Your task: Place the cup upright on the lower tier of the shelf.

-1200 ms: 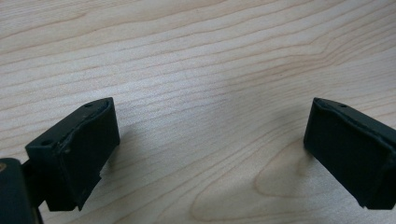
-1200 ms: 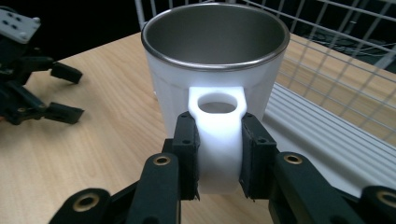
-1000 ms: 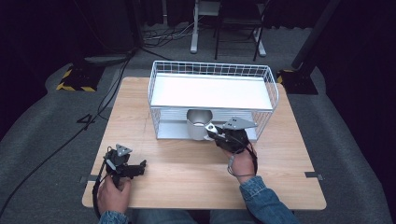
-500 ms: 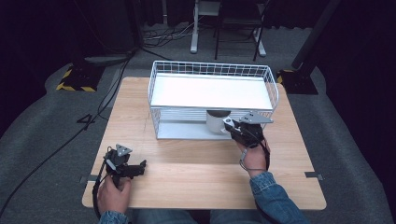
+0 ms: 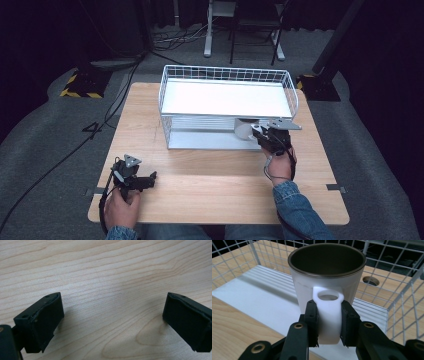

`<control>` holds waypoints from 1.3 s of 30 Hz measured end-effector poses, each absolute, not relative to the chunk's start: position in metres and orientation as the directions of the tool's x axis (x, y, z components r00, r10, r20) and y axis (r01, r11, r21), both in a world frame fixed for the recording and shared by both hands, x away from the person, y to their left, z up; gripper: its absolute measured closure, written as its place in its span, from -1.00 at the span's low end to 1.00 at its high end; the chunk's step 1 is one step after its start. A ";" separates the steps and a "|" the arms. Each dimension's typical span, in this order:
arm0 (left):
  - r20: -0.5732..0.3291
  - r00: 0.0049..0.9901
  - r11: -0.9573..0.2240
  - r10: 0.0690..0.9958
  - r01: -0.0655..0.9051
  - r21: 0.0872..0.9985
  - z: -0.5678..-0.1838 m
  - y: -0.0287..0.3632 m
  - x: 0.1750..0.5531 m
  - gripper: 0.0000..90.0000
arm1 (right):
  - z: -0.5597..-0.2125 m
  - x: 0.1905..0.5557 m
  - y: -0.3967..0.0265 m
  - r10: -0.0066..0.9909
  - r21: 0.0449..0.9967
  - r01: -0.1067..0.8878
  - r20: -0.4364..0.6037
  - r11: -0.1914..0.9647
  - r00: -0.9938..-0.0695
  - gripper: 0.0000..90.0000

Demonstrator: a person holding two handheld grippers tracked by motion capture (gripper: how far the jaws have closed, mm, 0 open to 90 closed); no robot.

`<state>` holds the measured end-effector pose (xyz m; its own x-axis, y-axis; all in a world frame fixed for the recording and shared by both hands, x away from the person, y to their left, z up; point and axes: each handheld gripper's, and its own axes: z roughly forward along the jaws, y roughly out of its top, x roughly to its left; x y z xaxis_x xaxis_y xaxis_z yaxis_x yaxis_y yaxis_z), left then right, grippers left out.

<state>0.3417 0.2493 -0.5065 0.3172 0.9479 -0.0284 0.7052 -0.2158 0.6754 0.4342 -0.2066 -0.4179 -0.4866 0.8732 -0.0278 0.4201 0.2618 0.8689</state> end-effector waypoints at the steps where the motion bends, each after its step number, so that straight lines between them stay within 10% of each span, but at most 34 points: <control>1: -0.029 0.317 -0.216 0.948 0.705 0.675 -0.507 0.249 0.342 -0.92 | -0.419 0.435 -0.208 0.877 0.868 0.424 -0.027 0.258 -0.480 0.59; 31: -0.028 0.317 -0.216 0.948 0.705 0.675 -0.506 0.249 0.342 -0.92 | -0.437 0.451 -0.226 0.902 0.844 0.490 0.019 0.217 -0.431 0.57; 39: -0.029 0.317 -0.216 0.948 0.705 0.675 -0.507 0.249 0.342 -0.92 | -0.439 0.452 -0.225 0.887 0.844 0.493 0.047 0.210 -0.459 0.06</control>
